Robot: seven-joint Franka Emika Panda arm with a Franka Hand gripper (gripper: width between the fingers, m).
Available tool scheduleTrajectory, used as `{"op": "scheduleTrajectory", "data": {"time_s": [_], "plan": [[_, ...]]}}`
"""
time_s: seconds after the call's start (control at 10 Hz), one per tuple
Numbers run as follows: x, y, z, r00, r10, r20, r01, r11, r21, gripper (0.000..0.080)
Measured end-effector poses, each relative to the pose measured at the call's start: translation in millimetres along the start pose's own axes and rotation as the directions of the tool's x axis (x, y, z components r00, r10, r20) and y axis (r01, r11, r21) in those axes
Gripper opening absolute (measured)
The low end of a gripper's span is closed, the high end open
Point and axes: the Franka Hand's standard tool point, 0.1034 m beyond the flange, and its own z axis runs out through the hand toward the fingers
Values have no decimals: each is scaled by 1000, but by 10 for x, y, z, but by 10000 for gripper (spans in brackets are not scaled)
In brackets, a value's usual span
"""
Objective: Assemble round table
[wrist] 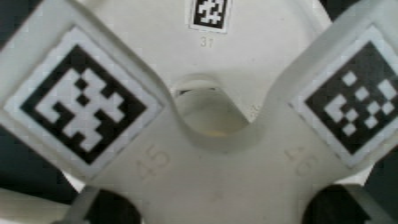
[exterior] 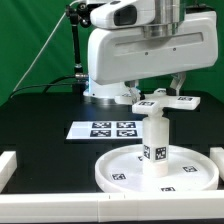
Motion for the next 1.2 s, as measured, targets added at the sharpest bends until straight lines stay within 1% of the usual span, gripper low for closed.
{"op": "scheduleTrajectory", "data": {"time_s": [0.7, 1.2], "plan": [[-48, -15, 185, 1000, -8, 16, 7, 1000, 4, 445], [-35, -4, 188, 1000, -13, 9, 13, 1000, 2, 445]]}}
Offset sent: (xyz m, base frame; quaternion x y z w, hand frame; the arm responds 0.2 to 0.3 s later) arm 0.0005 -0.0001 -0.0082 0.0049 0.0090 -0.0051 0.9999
